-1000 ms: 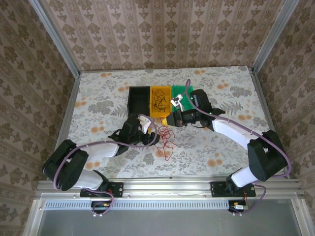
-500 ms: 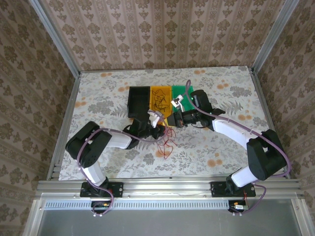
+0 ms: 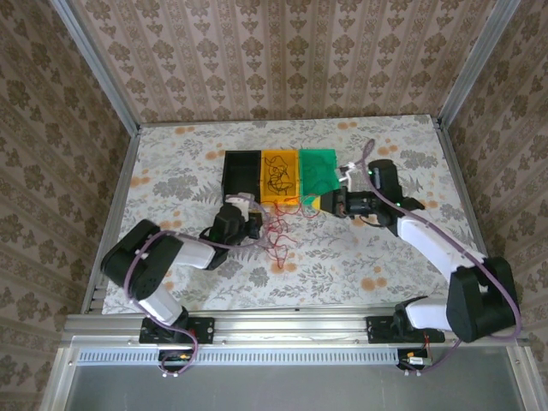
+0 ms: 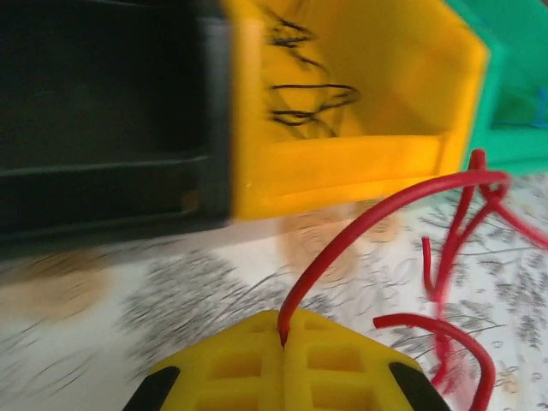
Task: Untangle the cables
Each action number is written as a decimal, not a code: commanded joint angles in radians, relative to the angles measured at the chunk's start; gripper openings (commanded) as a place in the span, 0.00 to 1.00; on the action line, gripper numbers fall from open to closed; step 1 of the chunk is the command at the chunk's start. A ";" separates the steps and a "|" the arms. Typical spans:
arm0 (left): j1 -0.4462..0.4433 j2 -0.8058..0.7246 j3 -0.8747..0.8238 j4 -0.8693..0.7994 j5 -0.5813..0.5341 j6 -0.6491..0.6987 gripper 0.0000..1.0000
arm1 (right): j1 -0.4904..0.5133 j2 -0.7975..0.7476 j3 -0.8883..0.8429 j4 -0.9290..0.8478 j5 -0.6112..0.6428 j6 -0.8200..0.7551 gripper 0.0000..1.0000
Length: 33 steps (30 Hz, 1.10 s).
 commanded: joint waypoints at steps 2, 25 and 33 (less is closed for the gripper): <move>0.001 -0.165 -0.038 -0.196 -0.157 -0.083 0.00 | -0.103 -0.110 -0.076 -0.073 0.228 0.061 0.00; 0.086 -0.348 -0.086 -0.641 -0.360 -0.265 0.00 | -0.375 -0.339 -0.202 -0.352 0.752 0.168 0.00; 0.013 -0.208 0.012 -0.497 -0.171 -0.044 0.00 | -0.072 -0.113 -0.138 -0.258 0.590 0.025 0.00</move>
